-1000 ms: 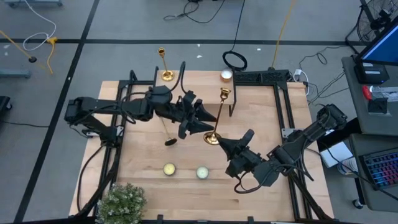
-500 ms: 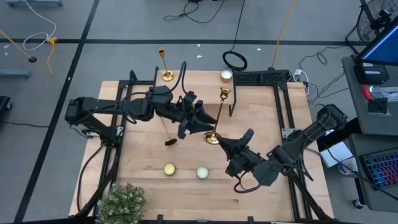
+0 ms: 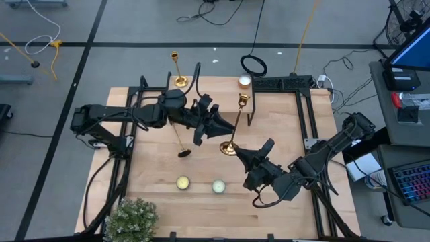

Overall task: Pick & Place candle stick holders
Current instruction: Put the right gold candle holder on the shelf aligned with the other gold candle holder

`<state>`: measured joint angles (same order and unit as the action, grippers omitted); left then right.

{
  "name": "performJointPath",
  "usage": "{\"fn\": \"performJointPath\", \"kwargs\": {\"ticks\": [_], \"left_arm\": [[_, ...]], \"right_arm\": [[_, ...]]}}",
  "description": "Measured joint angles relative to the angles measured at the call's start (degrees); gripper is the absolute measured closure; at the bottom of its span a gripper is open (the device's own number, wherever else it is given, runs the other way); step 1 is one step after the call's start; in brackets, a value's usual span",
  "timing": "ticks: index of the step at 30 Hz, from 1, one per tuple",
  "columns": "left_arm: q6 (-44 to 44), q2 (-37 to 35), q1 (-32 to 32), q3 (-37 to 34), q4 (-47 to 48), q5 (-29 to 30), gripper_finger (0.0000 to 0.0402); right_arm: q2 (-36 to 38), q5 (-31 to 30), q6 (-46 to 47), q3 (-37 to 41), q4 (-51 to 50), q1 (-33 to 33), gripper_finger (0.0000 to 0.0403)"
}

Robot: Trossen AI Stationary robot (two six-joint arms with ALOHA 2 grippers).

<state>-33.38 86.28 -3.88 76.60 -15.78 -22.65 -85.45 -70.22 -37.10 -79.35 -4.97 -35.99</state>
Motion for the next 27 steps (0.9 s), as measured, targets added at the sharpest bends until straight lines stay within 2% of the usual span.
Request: {"fn": "performJointPath", "kwargs": {"ticks": [9, 20, 23, 27], "left_arm": [[-0.16, 0.0, -0.21, 0.0, -0.32, -0.33, 0.0242], [-0.14, 0.46, -0.24, 0.0, -1.08, 0.0, 0.0236], [-0.17, 2.31, -0.39, 1.87, -0.27, -0.61, 0.0236], [-0.16, 7.35, -0.39, 8.53, 0.99, -3.73, 0.0236]], "right_arm": [[0.0, 1.39, 0.45, 0.0, 0.0, 0.7, 0.0389], [0.0, 1.46, 0.66, 0.02, -0.03, 0.76, 0.0389], [0.0, 1.49, 0.66, 0.02, -0.04, 0.76, 0.0389], [0.0, 1.48, 0.9, 0.15, -0.11, 0.76, 0.0389]]}}
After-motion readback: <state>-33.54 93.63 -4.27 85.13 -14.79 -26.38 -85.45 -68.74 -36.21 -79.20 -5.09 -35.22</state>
